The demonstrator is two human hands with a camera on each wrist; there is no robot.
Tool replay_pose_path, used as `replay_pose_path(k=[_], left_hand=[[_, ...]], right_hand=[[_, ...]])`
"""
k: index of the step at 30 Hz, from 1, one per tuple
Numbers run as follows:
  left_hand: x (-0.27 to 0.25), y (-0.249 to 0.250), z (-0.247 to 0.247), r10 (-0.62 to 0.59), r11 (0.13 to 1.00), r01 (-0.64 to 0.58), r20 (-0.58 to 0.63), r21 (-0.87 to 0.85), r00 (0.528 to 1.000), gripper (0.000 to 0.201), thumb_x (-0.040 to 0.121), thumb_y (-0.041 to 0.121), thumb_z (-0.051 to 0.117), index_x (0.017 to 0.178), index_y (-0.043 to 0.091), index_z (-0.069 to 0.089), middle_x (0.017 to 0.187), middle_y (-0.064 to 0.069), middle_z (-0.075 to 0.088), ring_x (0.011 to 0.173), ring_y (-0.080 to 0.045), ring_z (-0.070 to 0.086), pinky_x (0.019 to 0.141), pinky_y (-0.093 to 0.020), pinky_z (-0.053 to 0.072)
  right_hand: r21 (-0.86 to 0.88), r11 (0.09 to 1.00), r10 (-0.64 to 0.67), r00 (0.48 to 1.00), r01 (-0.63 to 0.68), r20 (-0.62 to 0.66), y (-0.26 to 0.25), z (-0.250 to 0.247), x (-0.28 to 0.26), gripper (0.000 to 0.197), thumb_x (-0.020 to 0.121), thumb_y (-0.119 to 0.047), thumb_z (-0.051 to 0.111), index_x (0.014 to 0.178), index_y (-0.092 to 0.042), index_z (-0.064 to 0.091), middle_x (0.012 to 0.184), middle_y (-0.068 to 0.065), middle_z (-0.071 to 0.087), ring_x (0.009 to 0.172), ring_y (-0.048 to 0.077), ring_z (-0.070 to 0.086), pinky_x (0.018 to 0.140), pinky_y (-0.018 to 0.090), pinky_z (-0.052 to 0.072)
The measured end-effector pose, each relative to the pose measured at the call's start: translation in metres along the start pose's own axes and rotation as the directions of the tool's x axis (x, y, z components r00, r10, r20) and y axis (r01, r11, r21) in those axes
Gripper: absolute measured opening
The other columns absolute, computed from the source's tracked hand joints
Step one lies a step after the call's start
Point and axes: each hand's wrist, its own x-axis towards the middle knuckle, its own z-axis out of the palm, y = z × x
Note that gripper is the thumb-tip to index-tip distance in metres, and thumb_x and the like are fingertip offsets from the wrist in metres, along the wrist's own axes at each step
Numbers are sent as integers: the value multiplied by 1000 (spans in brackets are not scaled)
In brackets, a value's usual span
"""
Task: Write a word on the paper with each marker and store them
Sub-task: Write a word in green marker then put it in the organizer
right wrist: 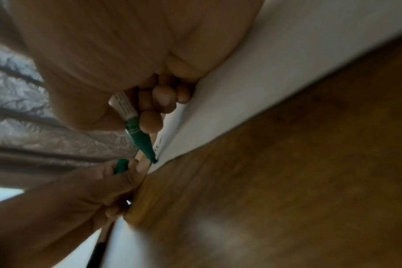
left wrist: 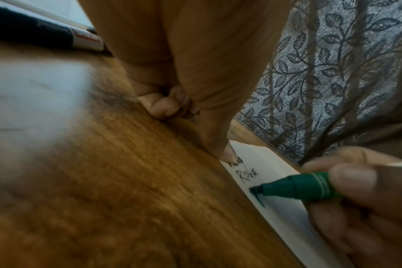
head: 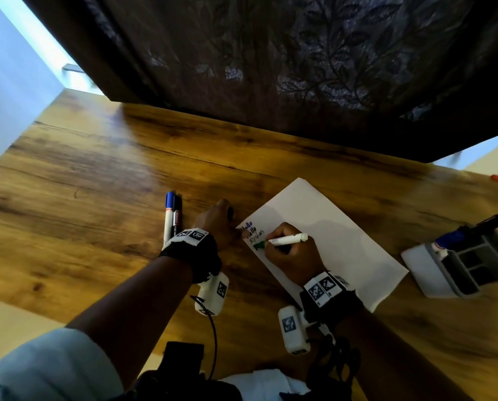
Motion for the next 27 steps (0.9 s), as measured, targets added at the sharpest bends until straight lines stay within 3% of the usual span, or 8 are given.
replay_pose_path(k=[4,9,15,22,27], left_hand=[[1,-1,1,7,1000,-7,2,-11,1000,53,66,43,83,100,22,48,98,-1,61,89,-23,60,80,-43,55],[1,-2,1,7,1000,-7,-7,-8,1000,52,67,44,83,98,23,47,95,1,60,86,-21,61,75,-38,55],[0,-1,0,3,1000,-3,-6,-23,1000,51,67,41,83,99,22,48,92,3,59,85,-20,59,73,-36,53],[-2,1,-1,2,1000,-2,-15,-6,1000,52,68,42,83,102,21,49,93,2,58,85,-19,59,70,-34,51],[-1,1,0,-2,999,2,-17,-32,1000,53,67,42,83,103,20,50,91,4,56,86,-19,58,72,-34,51]], right_hand=[[-25,1000,2,1000,-2,-21,1,1,0,11,80,-11,75,84,-7,65,72,-15,63,71,-1,64,57,11,50],[-59,998,-14,1000,13,-16,2,0,-2,12,76,-16,73,81,-9,65,67,-21,58,66,-8,61,55,6,45],[-53,999,-13,999,10,-53,4,-2,0,13,78,-18,71,82,-7,64,70,-15,61,68,-6,61,58,8,47],[24,999,-33,999,33,-3,0,-4,0,13,85,-10,69,97,-8,69,92,-2,72,86,0,67,71,12,53],[20,1000,-20,1000,21,-17,2,-5,-1,20,80,-2,75,97,-7,68,84,-5,69,76,-4,64,66,7,49]])
